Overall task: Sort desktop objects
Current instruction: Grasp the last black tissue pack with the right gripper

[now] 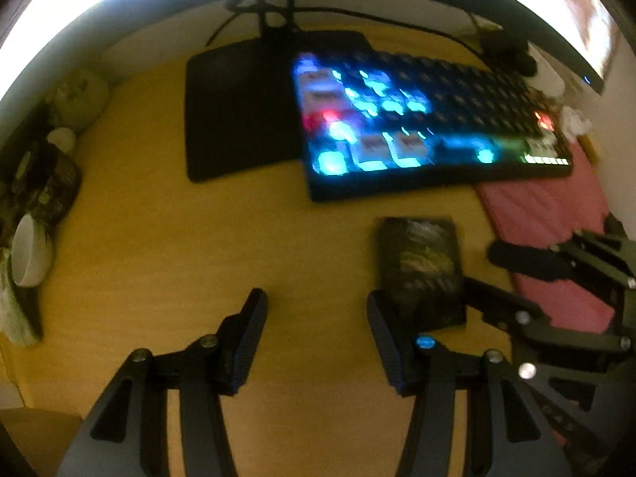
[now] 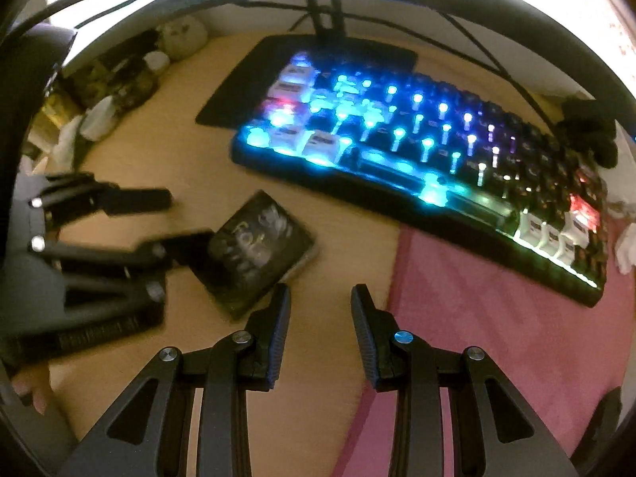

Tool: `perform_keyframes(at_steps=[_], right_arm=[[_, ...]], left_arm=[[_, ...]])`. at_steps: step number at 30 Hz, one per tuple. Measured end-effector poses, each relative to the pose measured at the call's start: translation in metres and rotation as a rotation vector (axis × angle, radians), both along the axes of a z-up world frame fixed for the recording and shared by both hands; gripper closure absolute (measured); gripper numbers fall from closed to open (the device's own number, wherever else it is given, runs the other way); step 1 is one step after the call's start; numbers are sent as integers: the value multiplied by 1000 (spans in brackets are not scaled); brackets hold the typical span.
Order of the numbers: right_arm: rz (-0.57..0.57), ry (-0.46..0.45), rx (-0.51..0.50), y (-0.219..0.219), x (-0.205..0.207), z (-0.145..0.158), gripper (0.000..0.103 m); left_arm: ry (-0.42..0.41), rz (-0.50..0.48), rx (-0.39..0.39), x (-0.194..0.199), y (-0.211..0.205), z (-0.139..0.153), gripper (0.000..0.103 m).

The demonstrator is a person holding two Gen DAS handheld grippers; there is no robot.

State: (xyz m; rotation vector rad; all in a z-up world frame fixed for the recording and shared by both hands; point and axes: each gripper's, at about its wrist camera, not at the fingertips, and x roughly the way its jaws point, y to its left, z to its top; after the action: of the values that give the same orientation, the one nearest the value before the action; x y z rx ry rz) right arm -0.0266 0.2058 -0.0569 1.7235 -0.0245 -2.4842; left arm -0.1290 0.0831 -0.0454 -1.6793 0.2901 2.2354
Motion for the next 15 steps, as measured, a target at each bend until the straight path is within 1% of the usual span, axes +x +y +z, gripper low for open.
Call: perform_keyframes(at_steps=[2,6,8,12,15], right_arm=[[6,2,10,-3,4,1,70],[25,-13,5,-7,25,2,70],[36,-25,7,-9,36,1,70],[64,-53,21,-16,73,0,70],[79,-76,8,-20,100,-3,70]], left_arm=[[4,5,-7,13,0,0,50],[-21,36,15,36,-1,0,50],[-26,39,16,56,-1,1,50],[-44,38,19,97,0,0,50],[-44,68,35,128,0,5,50]])
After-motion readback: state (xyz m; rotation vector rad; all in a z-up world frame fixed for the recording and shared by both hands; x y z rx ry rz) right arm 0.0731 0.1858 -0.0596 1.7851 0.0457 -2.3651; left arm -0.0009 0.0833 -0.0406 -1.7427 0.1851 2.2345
